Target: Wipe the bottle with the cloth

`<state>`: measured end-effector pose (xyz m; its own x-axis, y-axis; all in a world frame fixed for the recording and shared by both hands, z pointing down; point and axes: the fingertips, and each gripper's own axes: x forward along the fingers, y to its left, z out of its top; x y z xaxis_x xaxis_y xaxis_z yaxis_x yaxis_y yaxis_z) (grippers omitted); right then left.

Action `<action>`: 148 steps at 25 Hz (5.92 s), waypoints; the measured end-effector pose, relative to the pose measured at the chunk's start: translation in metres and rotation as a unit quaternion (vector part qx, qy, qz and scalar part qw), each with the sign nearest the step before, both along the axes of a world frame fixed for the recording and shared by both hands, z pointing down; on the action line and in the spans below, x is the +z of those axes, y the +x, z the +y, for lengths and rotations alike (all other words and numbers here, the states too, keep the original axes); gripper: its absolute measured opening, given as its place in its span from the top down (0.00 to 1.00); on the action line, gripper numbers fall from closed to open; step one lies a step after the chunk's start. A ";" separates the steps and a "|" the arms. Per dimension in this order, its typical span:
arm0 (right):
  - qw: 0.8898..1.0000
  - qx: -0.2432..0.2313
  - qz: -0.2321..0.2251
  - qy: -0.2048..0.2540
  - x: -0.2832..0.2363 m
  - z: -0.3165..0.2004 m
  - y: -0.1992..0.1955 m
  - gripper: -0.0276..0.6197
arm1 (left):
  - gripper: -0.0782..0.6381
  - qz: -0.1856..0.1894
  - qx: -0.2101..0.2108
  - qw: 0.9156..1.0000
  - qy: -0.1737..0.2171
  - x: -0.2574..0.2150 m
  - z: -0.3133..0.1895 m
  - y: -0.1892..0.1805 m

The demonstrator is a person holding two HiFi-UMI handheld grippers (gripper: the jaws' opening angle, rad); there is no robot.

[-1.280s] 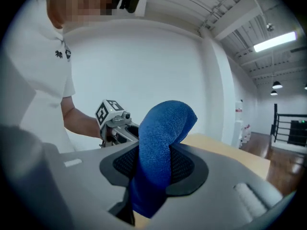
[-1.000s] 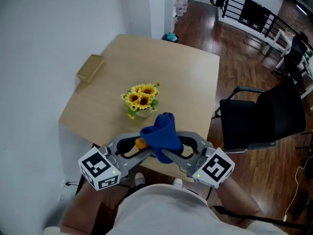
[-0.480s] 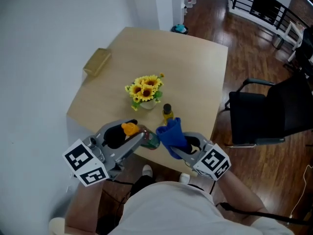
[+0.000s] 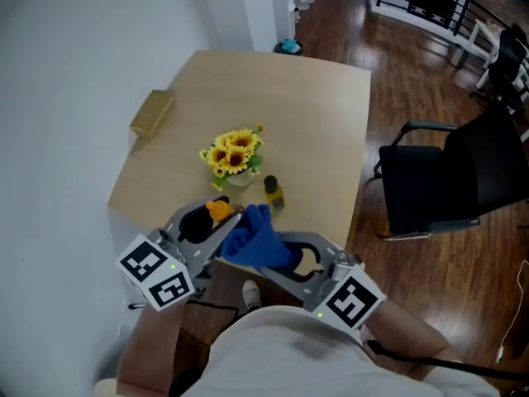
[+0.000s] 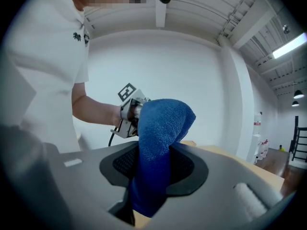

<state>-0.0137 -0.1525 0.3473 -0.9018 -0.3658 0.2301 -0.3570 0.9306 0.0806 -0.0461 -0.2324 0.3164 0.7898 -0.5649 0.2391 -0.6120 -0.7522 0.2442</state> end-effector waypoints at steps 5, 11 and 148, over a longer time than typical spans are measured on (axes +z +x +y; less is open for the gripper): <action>0.999 0.007 0.030 -0.025 0.056 -0.002 0.000 0.72 | 0.67 0.025 0.001 1.000 0.005 -0.012 0.000 0.001; 0.994 0.030 0.065 -0.083 0.116 -0.010 0.018 0.72 | 0.67 0.030 0.009 0.999 0.019 -0.025 0.004 -0.008; 0.974 0.079 -0.017 -0.213 0.083 0.497 0.154 0.72 | 0.65 -0.036 -0.189 0.981 0.011 0.117 0.596 0.001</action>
<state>0.1399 0.3442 0.4305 -0.8517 -0.3783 0.3626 -0.4939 0.8107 -0.3142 -0.0447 0.3640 0.4332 0.5041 -0.8201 0.2708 -0.8635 -0.4730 0.1751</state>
